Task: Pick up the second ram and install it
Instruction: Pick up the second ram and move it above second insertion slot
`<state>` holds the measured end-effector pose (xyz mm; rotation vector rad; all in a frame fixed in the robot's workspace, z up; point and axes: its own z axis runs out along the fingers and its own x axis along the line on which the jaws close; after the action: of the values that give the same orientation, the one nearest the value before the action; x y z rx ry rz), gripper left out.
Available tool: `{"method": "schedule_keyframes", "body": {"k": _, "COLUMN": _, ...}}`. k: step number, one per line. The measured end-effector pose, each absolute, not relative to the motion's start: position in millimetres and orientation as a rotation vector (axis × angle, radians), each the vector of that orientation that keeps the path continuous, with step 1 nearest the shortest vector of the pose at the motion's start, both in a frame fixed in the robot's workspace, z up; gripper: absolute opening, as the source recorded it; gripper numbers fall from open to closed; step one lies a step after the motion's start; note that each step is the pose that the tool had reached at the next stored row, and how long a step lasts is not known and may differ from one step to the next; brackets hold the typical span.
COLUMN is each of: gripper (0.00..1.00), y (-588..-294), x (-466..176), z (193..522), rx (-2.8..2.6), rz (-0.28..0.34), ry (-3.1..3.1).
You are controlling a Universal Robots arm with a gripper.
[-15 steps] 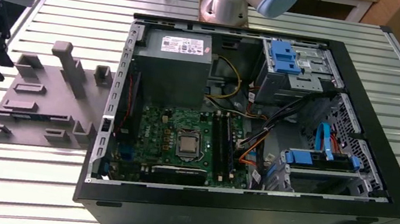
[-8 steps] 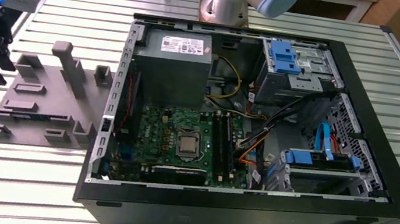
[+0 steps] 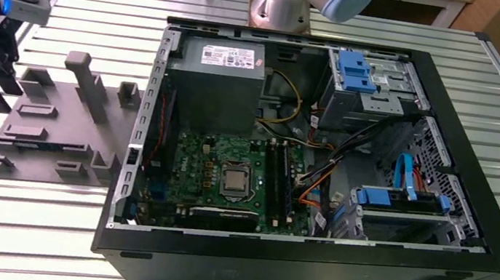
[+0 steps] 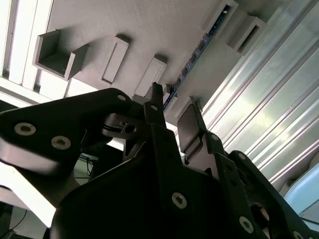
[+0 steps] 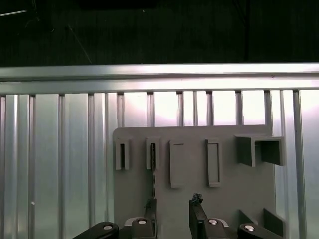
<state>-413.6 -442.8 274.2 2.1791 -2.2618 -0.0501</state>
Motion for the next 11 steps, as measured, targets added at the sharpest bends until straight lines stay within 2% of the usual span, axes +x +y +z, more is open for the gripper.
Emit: {"method": "schedule_keyframes", "body": {"k": 11, "gripper": 0.39, "y": -449.8, "x": -413.7, "z": 258.4, "rx": 2.179, "rz": -0.050, "ry": -2.262}}
